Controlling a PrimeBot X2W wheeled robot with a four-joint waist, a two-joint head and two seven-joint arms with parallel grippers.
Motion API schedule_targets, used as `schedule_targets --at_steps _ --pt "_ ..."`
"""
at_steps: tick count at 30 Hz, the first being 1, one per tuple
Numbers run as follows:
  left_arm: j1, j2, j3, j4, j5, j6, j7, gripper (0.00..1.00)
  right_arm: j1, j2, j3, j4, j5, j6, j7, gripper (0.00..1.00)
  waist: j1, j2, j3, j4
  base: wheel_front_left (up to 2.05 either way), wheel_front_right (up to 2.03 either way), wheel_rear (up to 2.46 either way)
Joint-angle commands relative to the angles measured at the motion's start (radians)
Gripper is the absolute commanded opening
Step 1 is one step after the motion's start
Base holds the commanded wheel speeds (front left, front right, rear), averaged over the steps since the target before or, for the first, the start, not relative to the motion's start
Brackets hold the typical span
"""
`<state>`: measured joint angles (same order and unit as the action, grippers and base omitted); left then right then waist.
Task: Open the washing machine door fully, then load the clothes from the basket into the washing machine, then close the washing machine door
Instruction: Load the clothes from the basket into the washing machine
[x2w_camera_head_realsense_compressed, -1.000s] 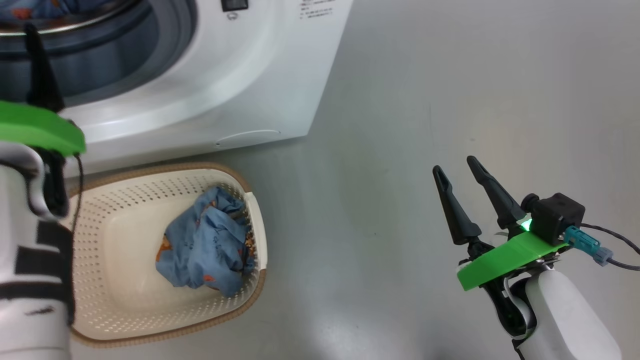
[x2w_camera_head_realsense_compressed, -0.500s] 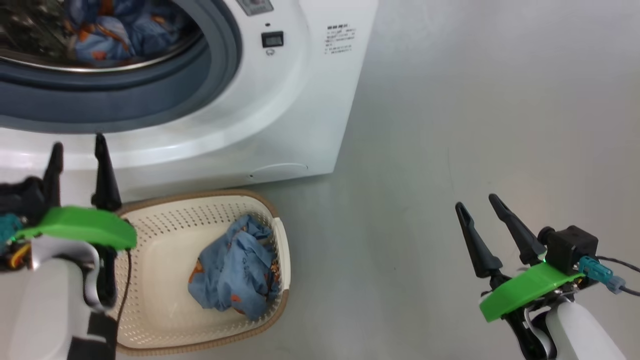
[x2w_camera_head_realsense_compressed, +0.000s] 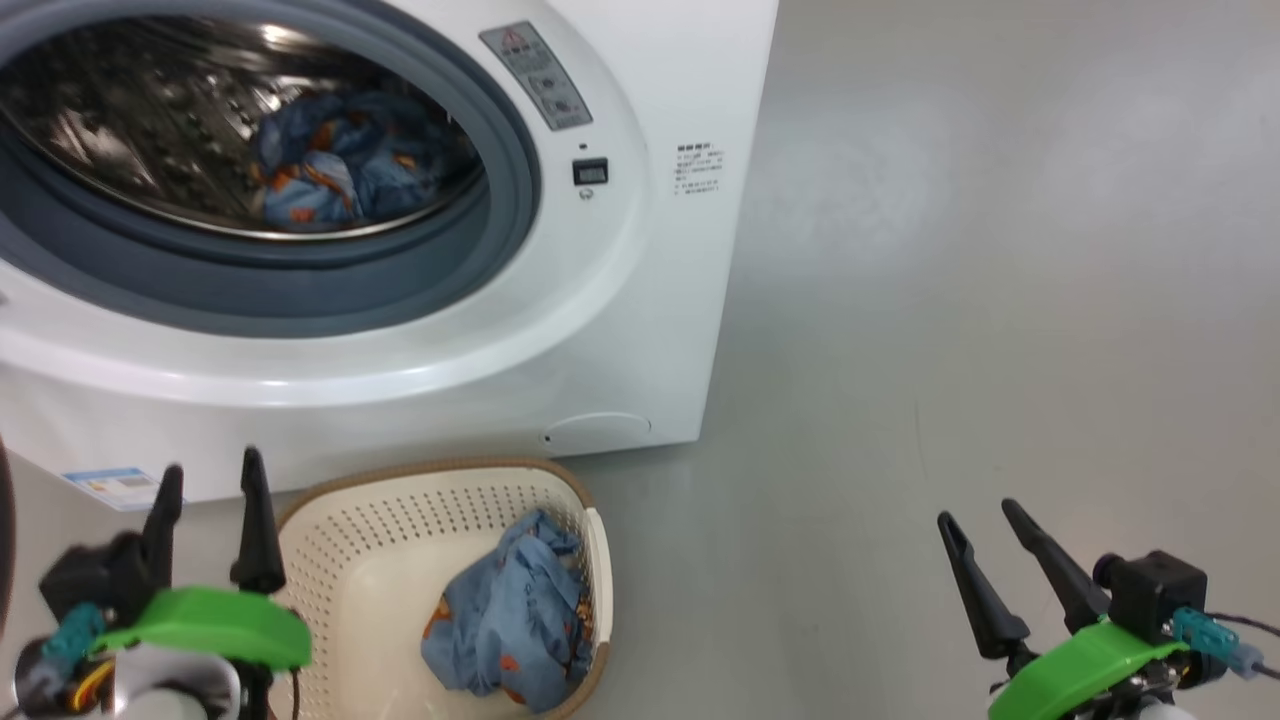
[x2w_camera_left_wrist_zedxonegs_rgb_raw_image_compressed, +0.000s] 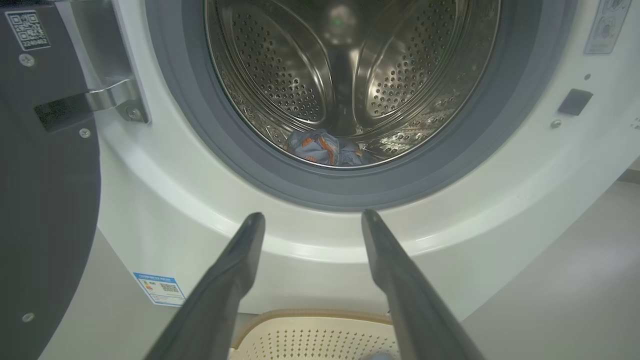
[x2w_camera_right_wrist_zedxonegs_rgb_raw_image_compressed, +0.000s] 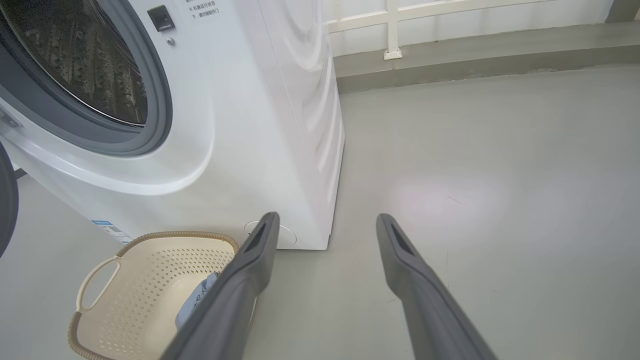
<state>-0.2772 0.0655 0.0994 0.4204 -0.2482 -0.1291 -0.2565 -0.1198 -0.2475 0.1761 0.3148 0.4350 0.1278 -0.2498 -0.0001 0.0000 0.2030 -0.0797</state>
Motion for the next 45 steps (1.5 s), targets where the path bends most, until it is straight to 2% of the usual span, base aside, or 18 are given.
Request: schedule_targets --at_steps 1,8,21,30,38,45 --pt "0.036 0.018 0.038 -0.042 0.014 -0.002 -0.005 1.00 0.026 -0.018 0.014 -0.020 0.010 0.003 -0.012 1.00 0.0001 0.0000 -0.063 0.016 0.00 0.00 0.00" --pt "0.158 0.006 0.063 -0.100 0.035 -0.002 -0.005 1.00 0.084 -0.029 0.011 -0.025 0.015 0.003 -0.012 1.00 0.0001 0.0000 -0.117 0.018 0.00 0.00 0.00" --pt "0.292 -0.007 0.090 -0.196 0.044 -0.002 -0.005 1.00 0.144 -0.034 0.000 -0.029 0.017 0.003 -0.012 1.00 0.0001 0.0000 -0.160 0.013 0.00 0.00 0.00" --pt "0.308 -0.012 0.092 -0.228 0.046 -0.002 -0.005 1.00 0.136 -0.029 -0.005 -0.037 0.015 0.003 -0.012 1.00 0.0001 0.0000 -0.143 0.013 0.00 0.00 0.00" --pt "0.292 -0.014 0.072 -0.186 0.024 -0.002 -0.005 1.00 0.112 -0.018 -0.001 -0.039 0.010 0.003 -0.012 1.00 0.0001 0.0000 -0.127 0.005 0.00 0.00 0.00" --pt "0.227 -0.015 -0.003 -0.057 -0.001 -0.002 -0.005 1.00 0.077 -0.002 -0.012 -0.053 0.002 0.003 -0.012 1.00 0.0001 0.0000 -0.062 0.003 0.00 0.00 0.00"
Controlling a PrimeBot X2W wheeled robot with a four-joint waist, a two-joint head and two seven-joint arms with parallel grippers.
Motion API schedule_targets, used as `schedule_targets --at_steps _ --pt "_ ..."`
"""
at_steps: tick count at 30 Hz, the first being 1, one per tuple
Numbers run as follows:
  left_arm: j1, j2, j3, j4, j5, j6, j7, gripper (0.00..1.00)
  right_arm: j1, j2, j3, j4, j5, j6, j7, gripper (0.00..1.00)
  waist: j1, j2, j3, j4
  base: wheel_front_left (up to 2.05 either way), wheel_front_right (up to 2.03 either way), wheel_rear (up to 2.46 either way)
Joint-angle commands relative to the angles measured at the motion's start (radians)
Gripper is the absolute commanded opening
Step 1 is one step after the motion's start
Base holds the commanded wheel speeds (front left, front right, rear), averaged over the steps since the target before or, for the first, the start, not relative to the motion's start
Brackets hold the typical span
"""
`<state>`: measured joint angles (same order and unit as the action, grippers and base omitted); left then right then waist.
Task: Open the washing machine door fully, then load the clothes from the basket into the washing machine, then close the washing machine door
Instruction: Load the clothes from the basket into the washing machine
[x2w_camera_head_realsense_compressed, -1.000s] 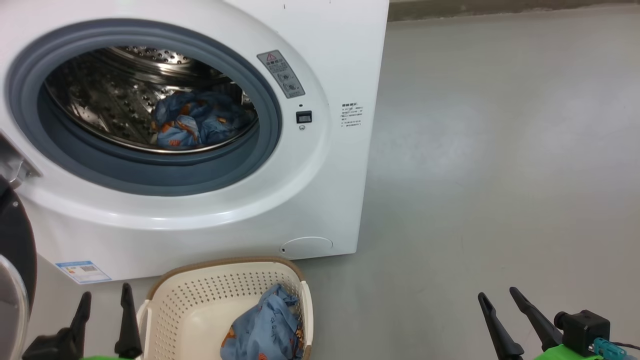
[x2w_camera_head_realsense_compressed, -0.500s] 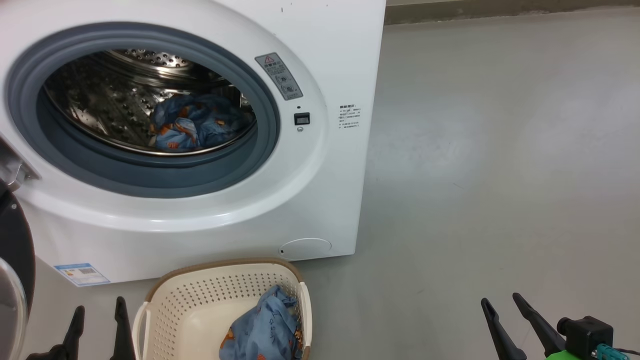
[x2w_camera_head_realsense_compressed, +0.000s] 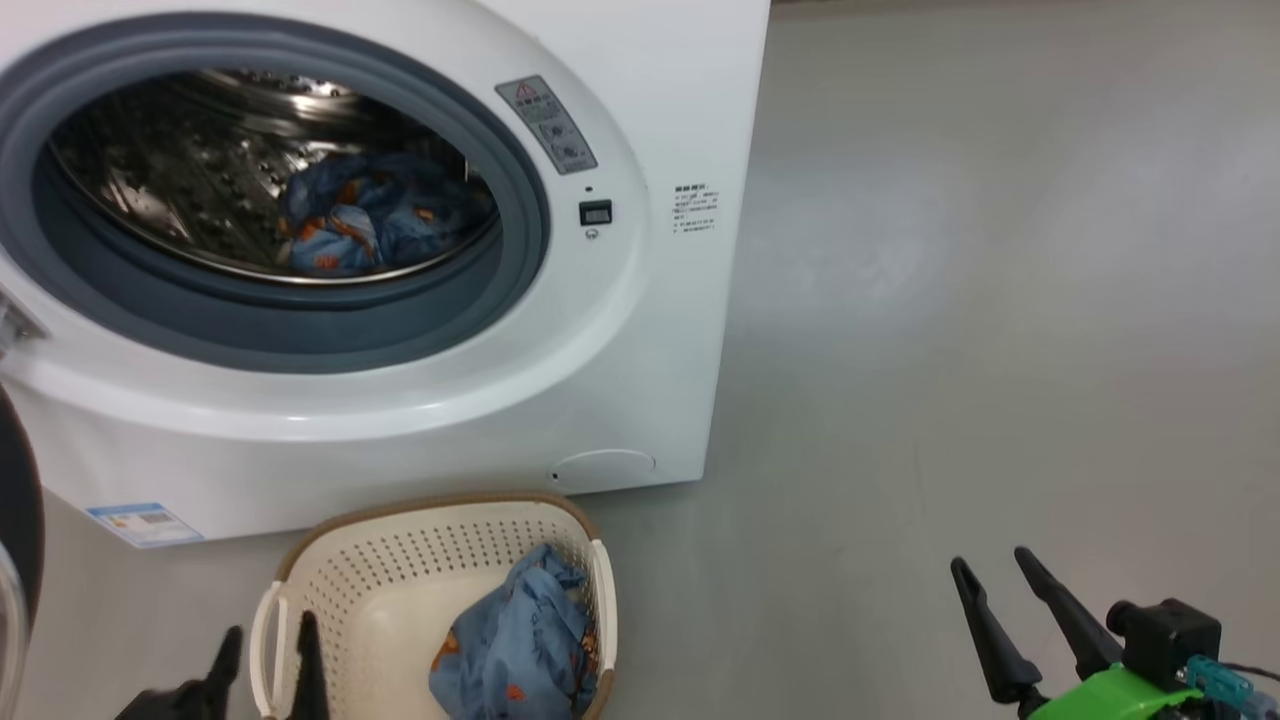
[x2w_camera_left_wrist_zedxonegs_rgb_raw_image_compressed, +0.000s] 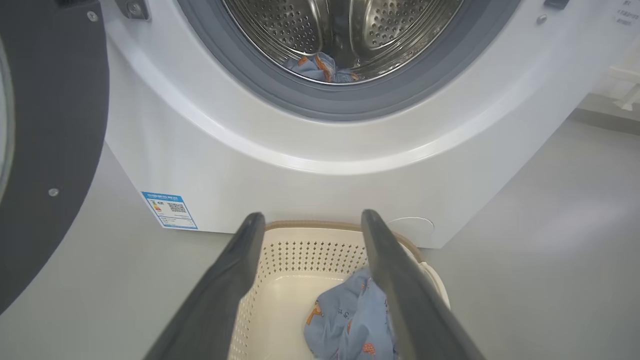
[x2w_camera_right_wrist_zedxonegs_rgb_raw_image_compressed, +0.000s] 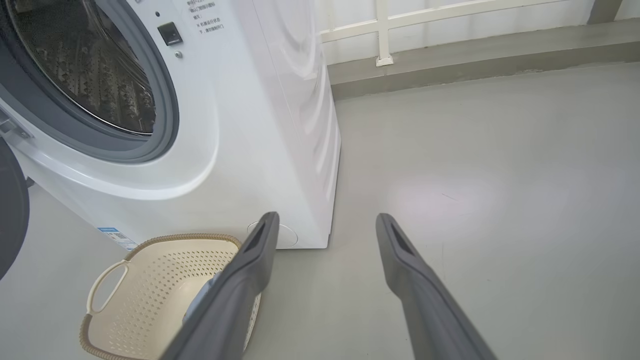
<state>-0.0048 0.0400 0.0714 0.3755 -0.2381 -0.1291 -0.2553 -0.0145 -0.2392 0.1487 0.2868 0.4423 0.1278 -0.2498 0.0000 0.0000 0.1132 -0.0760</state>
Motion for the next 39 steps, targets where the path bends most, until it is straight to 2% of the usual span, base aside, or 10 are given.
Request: schedule_targets --at_steps 1,17,25,39 --pt "-0.063 0.014 0.012 0.013 -0.016 -0.002 -0.006 1.00 -0.036 -0.007 0.014 -0.027 -0.007 0.003 -0.012 1.00 0.0000 0.0000 0.044 -0.001 0.00 0.00 0.00" --pt "-0.385 0.081 -0.182 0.385 -0.131 -0.002 -0.006 1.00 -0.203 0.055 0.005 -0.056 -0.039 0.003 -0.012 1.00 0.0000 0.0000 0.317 -0.045 0.00 0.00 0.00" --pt "-0.516 0.131 -0.363 0.528 -0.225 -0.002 -0.006 1.00 -0.277 0.085 0.021 -0.066 -0.049 0.003 -0.012 1.00 0.0000 0.0000 0.435 -0.080 0.00 0.00 0.00" --pt "-0.670 0.198 -0.688 0.632 -0.454 -0.002 -0.003 1.00 -0.351 0.117 0.036 -0.086 -0.065 0.003 -0.012 1.00 0.0000 0.0000 0.571 -0.122 0.00 0.00 0.00"
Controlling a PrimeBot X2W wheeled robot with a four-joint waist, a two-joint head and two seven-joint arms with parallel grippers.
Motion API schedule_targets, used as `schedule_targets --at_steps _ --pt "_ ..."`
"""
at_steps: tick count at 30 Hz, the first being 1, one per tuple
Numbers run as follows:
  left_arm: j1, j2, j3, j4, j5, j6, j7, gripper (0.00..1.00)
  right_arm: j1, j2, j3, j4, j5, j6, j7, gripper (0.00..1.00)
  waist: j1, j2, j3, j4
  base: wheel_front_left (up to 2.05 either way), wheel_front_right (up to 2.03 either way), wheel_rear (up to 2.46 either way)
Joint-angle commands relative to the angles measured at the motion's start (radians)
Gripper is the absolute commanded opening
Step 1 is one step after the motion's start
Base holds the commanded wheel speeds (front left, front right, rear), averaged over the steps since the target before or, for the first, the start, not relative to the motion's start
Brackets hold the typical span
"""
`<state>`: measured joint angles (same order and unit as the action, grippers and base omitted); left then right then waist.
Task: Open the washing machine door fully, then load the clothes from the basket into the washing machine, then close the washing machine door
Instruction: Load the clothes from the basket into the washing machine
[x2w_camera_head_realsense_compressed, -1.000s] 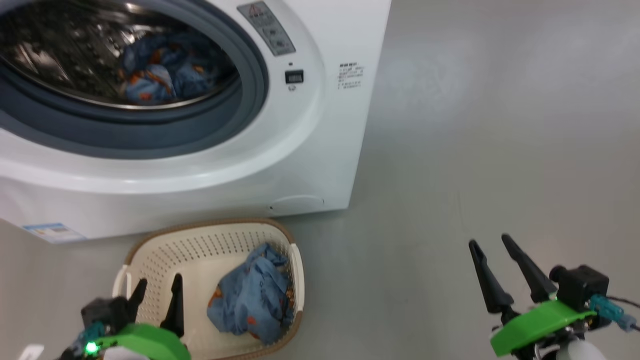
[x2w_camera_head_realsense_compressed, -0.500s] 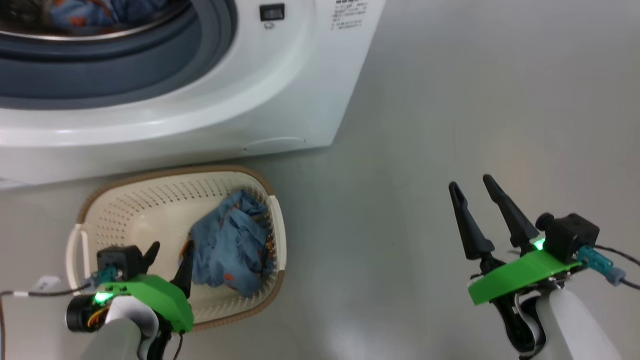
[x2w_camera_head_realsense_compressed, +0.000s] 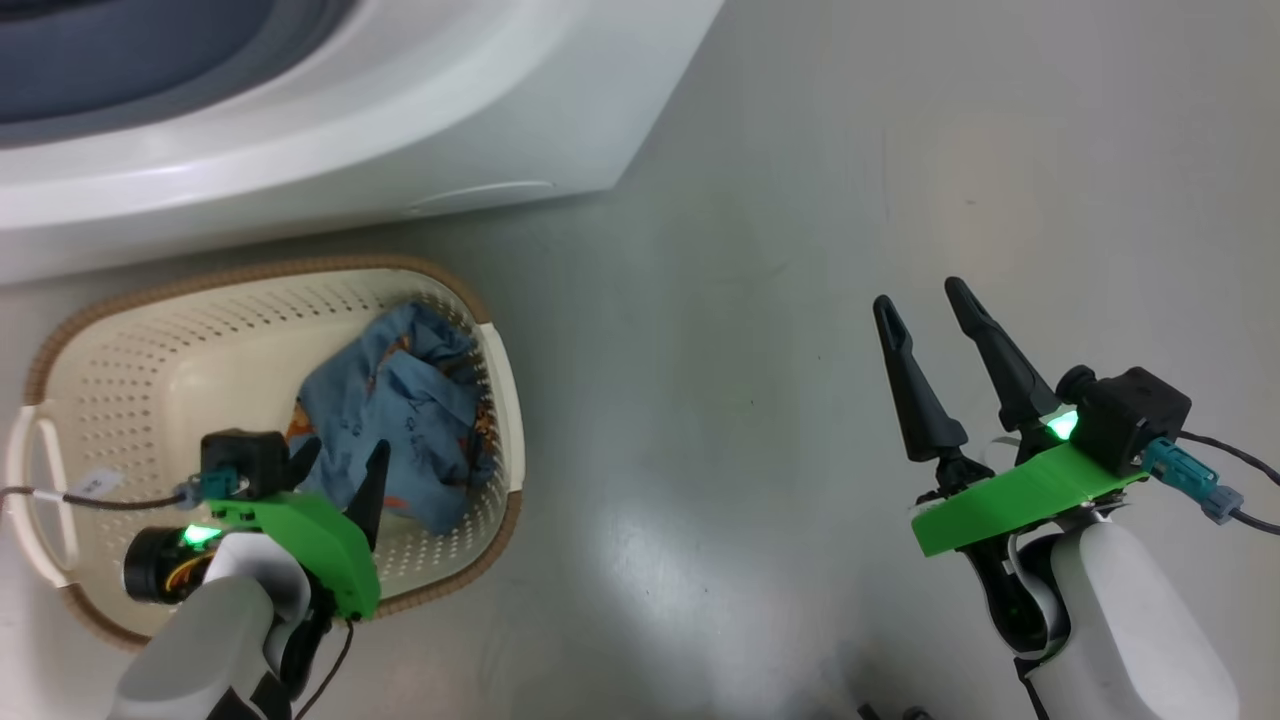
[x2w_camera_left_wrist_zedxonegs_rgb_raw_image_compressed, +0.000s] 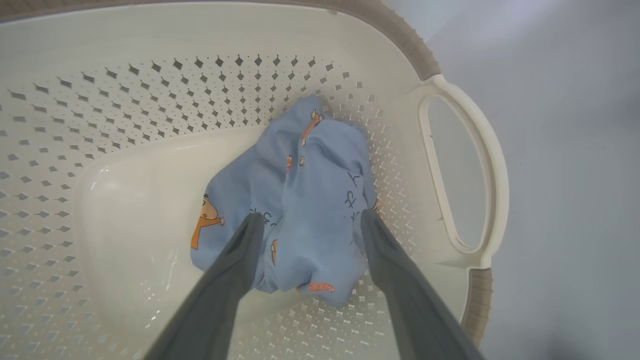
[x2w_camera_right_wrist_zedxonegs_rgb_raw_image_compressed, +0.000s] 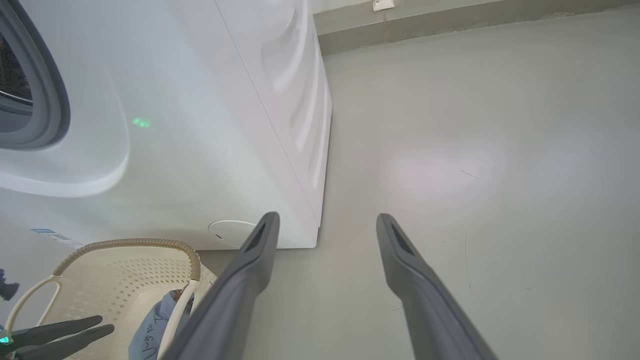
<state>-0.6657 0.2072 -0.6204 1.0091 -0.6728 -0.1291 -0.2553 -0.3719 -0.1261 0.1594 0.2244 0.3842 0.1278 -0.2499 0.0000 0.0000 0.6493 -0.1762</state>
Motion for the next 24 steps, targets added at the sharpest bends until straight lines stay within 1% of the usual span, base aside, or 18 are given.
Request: schedule_targets --at_steps 1,6,11,19,24 --pt "-0.017 0.035 -0.021 0.000 -0.038 -0.002 0.001 1.00 0.003 0.007 0.027 -0.024 -0.008 0.003 -0.012 1.00 0.0000 0.0000 0.042 -0.024 0.00 0.00 0.00" --pt "-0.054 0.065 -0.137 -0.006 -0.121 -0.002 0.016 1.00 -0.014 0.020 0.036 -0.027 -0.008 0.003 -0.012 1.00 0.0000 0.0000 0.075 -0.037 0.00 0.00 0.00" --pt "-0.097 0.098 -0.227 -0.003 -0.195 -0.002 0.027 1.00 -0.026 0.030 0.046 -0.029 -0.009 0.003 -0.012 1.00 0.0000 0.0000 0.108 -0.054 0.00 0.00 0.00" --pt "-0.159 0.137 -0.320 0.003 -0.291 -0.002 0.040 1.00 -0.042 0.035 0.052 -0.035 -0.010 0.003 -0.012 1.00 0.0000 0.0000 0.148 -0.072 0.00 0.00 0.00" --pt "-0.194 0.162 -0.385 -0.014 -0.361 -0.002 0.069 1.00 -0.055 0.039 0.057 -0.038 -0.011 0.003 -0.012 1.00 0.0000 0.0000 0.169 -0.081 0.00 0.00 0.00"
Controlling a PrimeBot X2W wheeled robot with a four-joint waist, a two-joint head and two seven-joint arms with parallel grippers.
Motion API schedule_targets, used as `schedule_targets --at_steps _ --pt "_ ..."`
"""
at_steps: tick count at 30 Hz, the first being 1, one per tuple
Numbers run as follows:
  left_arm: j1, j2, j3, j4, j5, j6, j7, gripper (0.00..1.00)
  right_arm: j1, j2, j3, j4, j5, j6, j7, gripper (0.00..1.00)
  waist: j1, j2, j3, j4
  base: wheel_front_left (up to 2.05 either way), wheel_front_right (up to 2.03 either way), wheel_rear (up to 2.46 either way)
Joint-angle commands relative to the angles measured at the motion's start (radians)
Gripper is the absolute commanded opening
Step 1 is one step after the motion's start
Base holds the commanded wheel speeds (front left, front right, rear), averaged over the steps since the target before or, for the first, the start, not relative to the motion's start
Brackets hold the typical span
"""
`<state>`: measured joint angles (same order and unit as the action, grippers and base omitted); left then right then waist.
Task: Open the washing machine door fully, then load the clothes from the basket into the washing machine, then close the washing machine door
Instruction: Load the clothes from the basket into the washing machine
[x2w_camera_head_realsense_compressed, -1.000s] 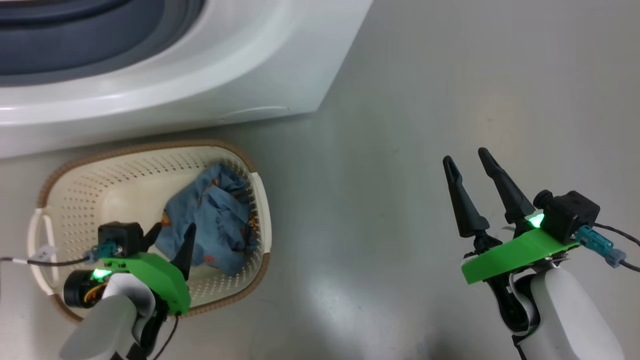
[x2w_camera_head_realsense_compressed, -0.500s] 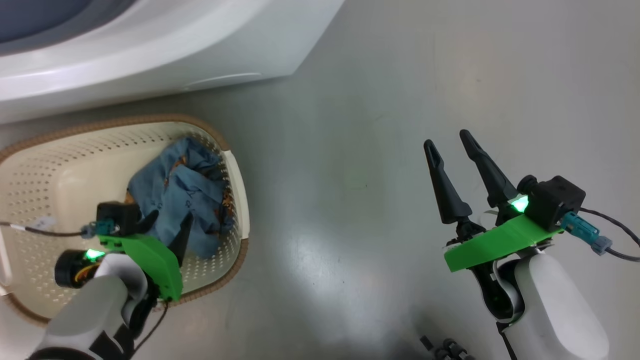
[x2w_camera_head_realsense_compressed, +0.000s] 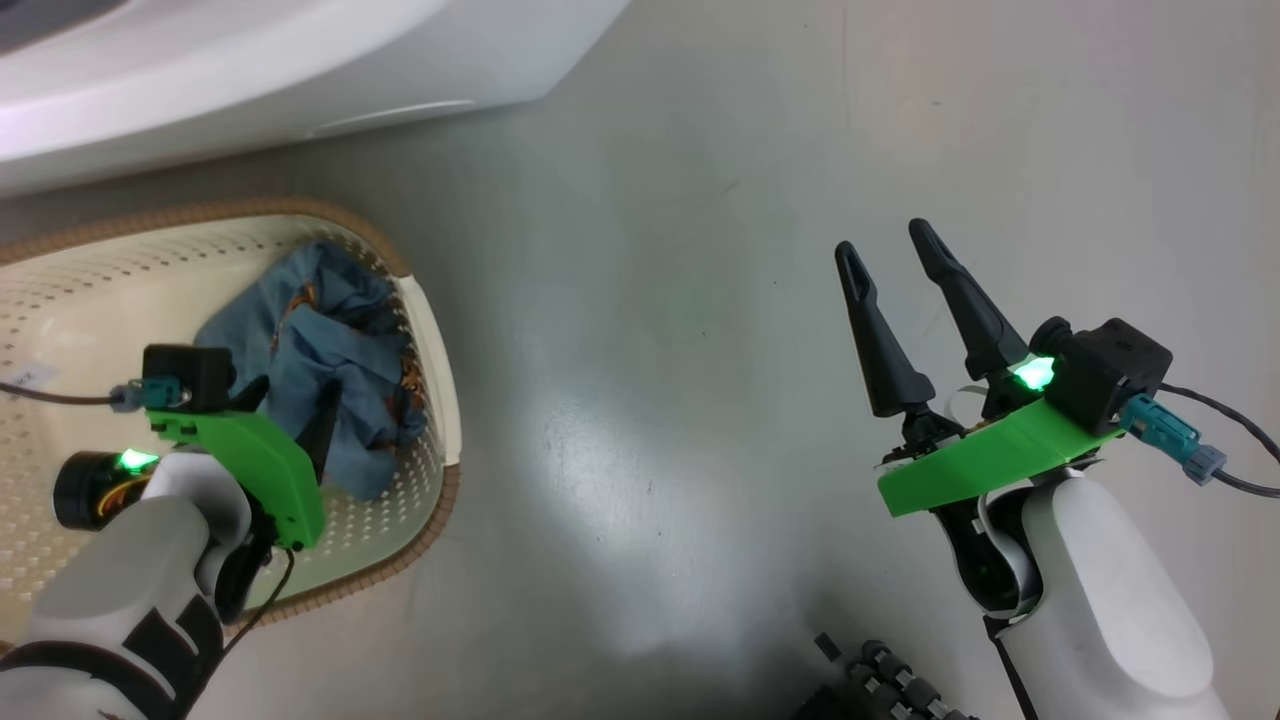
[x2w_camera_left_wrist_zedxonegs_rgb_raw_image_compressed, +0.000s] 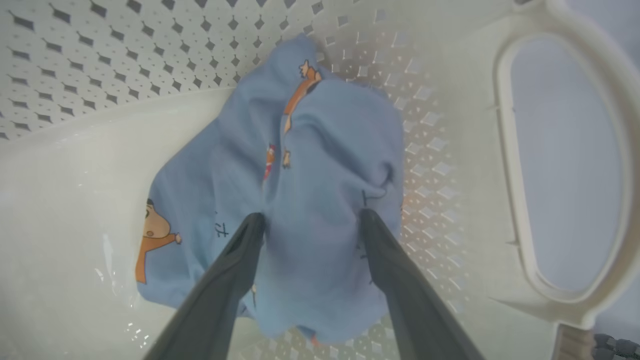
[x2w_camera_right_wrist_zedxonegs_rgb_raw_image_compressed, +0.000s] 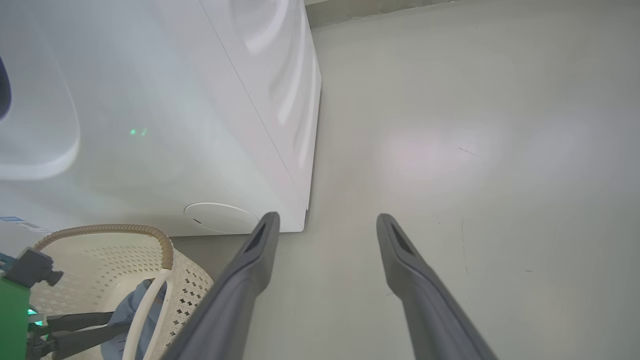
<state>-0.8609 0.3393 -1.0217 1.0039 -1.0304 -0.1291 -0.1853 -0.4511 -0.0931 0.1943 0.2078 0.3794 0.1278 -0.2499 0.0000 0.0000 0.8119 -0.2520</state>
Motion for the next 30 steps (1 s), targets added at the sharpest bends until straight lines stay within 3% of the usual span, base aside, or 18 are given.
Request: schedule_targets --at_steps 1,4,5,7,14,20,25,30 --pt "-0.004 0.035 0.003 -0.014 -0.017 -0.002 0.005 1.00 0.023 0.006 0.024 -0.022 -0.006 0.003 -0.012 1.00 0.0000 0.0000 0.008 -0.006 0.00 0.00 0.00" --pt "-0.016 0.047 -0.032 -0.034 -0.064 -0.002 0.021 1.00 0.019 0.007 0.026 -0.021 -0.007 0.003 -0.012 1.00 0.0000 0.0000 0.012 -0.008 0.00 0.00 0.00" --pt "-0.019 0.051 -0.045 -0.040 -0.077 -0.002 0.023 0.61 0.018 0.008 0.026 -0.020 -0.007 0.003 -0.012 1.00 0.0000 0.0000 0.011 -0.009 0.00 0.00 0.00" --pt "-0.026 0.057 -0.066 -0.048 -0.105 -0.002 0.022 0.00 0.016 0.008 0.026 -0.019 -0.008 0.003 -0.012 1.00 0.0000 0.0000 0.009 -0.009 0.00 0.00 0.00" --pt "-0.031 0.050 -0.129 -0.056 -0.204 -0.002 -0.012 0.00 0.019 -0.003 0.013 -0.013 -0.011 0.003 -0.012 1.00 0.0000 0.0000 -0.032 0.014 0.00 0.00 0.00" --pt "-0.023 0.039 -0.127 -0.041 -0.262 -0.002 -0.061 0.00 0.031 -0.020 -0.001 -0.006 -0.012 0.003 -0.012 1.00 0.0000 0.0000 -0.094 0.055 0.00 0.00 0.00" --pt "0.004 0.043 -0.088 -0.043 -0.280 -0.002 -0.075 0.00 0.052 -0.035 -0.007 0.006 -0.010 0.003 -0.012 1.00 0.0000 0.0000 -0.168 0.092 0.00 0.00 0.00" --pt "0.055 0.045 0.041 -0.078 -0.216 -0.002 -0.076 0.00 0.084 -0.053 -0.014 0.022 -0.007 0.003 -0.012 1.00 0.0000 0.0000 -0.246 0.132 0.00 0.00 0.00"
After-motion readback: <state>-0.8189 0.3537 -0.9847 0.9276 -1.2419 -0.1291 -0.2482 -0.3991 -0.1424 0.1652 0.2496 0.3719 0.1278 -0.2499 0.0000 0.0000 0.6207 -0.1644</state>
